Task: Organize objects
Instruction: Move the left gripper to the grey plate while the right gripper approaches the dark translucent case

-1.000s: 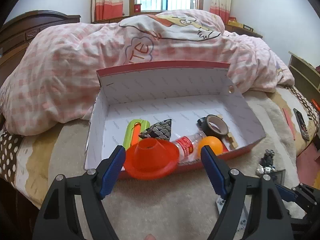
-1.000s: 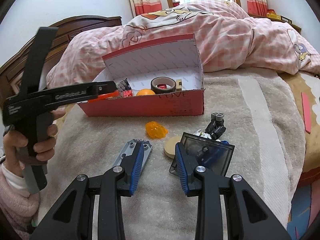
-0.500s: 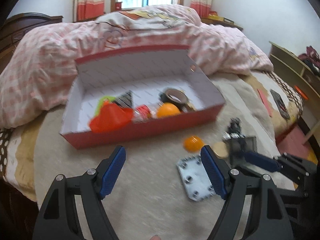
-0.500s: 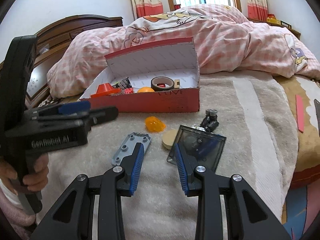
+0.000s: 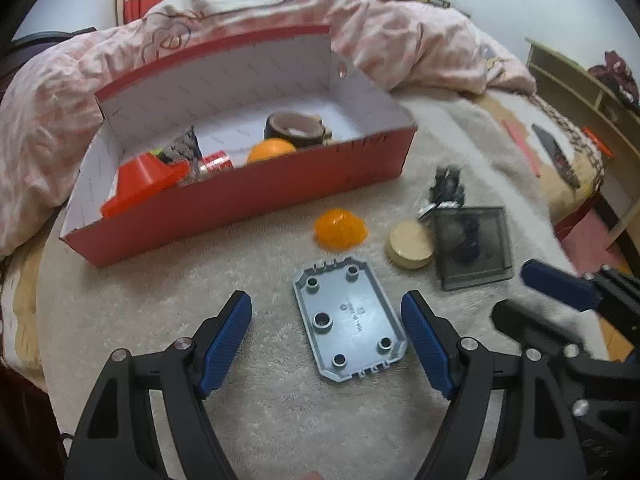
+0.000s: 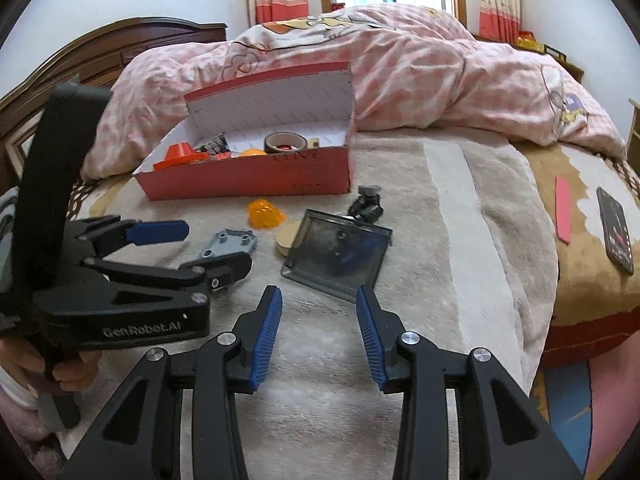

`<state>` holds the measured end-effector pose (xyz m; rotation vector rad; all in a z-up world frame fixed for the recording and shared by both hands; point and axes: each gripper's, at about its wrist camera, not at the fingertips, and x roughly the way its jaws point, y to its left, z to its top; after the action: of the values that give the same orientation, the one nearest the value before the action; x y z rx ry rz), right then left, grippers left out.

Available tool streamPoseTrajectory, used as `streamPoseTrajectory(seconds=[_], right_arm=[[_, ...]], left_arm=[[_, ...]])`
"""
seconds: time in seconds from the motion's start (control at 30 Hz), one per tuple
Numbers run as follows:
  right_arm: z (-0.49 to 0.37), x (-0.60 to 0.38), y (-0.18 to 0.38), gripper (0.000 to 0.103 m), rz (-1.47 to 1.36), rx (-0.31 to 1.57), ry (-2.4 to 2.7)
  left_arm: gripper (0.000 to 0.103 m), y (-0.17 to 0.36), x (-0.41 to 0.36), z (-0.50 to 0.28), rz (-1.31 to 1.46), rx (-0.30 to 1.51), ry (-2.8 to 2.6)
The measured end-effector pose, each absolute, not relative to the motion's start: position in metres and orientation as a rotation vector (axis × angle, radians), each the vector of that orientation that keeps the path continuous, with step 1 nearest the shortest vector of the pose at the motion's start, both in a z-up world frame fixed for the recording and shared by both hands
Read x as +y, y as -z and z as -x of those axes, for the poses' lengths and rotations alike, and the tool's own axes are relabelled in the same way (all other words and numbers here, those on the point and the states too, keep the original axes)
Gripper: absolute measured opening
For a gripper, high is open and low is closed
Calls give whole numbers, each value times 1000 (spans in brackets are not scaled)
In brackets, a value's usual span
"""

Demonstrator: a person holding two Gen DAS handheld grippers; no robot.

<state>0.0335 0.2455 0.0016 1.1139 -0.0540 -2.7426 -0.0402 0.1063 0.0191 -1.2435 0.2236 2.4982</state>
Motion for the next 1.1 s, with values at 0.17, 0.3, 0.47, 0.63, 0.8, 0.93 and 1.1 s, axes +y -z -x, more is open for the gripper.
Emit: streamPoseTrajectory(seconds=[0.17,0.3,0.47,0.63,0.8,0.93,1.1], right_arm=[[-30,250,0,46,-1126,-86,2760],[-20,249,1,77,-1164,-87,2780],[-2,240,2,78,-1231,-97,2778],[17,234,5,78,-1295,-111,2799],[27,235,11,78,-1361,-110,2816],[25,238,11,63,-1349,-113,2819],[21,244,8,63,-1313,-155,2790]], left_arm=[[77,-13,103,45,1269,201,-2504],[67,-15,99,43,1251,205,-2514],[52,-18,81,41,1251,146,-2538],[49,-17,76,42,1238,161,-2548],[51,-17,76,46,1232,177,-2530],[55,-18,84,51,1212,251,-2533],[62,-14,88,59,1206,269,-2539]])
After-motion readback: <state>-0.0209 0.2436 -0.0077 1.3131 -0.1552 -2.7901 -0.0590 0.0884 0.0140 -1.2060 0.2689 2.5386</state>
